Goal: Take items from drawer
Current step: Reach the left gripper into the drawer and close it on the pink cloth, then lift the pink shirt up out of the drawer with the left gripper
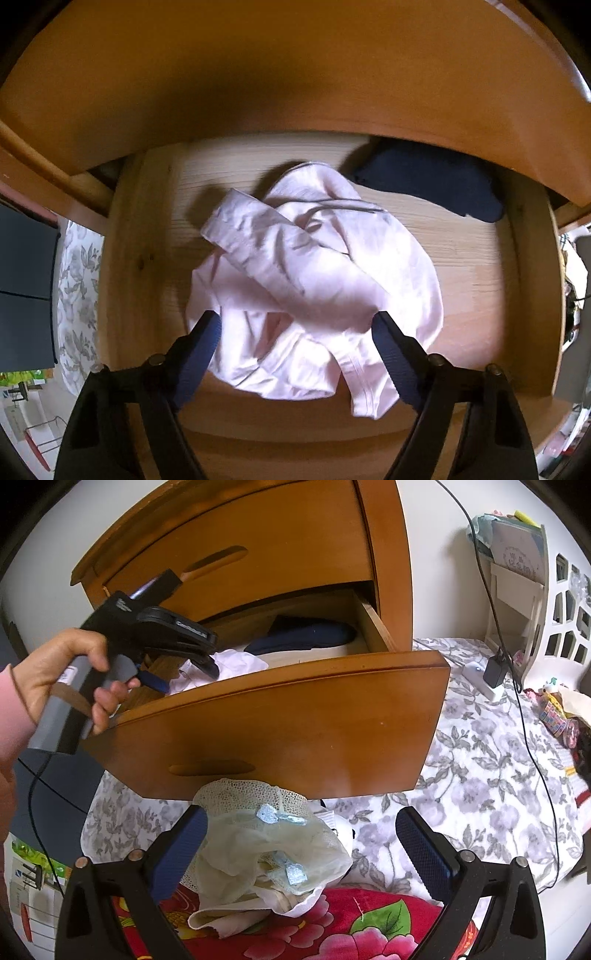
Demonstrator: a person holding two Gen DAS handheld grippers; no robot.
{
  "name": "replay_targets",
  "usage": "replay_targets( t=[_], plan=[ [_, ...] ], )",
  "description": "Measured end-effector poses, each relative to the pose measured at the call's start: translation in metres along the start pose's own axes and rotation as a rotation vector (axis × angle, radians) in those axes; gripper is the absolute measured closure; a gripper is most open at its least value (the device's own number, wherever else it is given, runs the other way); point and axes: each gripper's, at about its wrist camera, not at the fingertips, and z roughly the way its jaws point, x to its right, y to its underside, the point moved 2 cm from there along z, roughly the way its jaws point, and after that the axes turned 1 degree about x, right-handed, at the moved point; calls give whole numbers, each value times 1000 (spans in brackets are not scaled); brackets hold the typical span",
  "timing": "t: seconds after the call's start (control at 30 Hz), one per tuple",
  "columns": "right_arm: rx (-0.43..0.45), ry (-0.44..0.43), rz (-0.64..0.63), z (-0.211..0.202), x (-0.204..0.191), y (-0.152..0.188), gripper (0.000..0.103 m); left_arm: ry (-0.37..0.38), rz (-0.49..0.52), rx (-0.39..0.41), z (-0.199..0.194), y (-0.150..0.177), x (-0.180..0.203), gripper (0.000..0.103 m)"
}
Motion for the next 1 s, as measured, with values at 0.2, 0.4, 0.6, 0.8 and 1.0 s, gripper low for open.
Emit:
replay_targets(
  t=[0.2,0.4,0.6,0.8,1.0],
  plan=[
    [-1,-3,5,0,1,0,0,11,7,-10,5,-5,4,34],
    [4,1,2,-2,0,0,0,43,-8,-31,11,-3,4,63],
    [5,3,1,-2,0,1,0,69,-32,5,7,4,-3,84],
    [6,6,-4,-3,0,1,0,89,-72,74,-5,14,-17,95],
    [15,17,-11,-7,-2,1,0,92,-90,154,-23,32,-34,97]
  ],
)
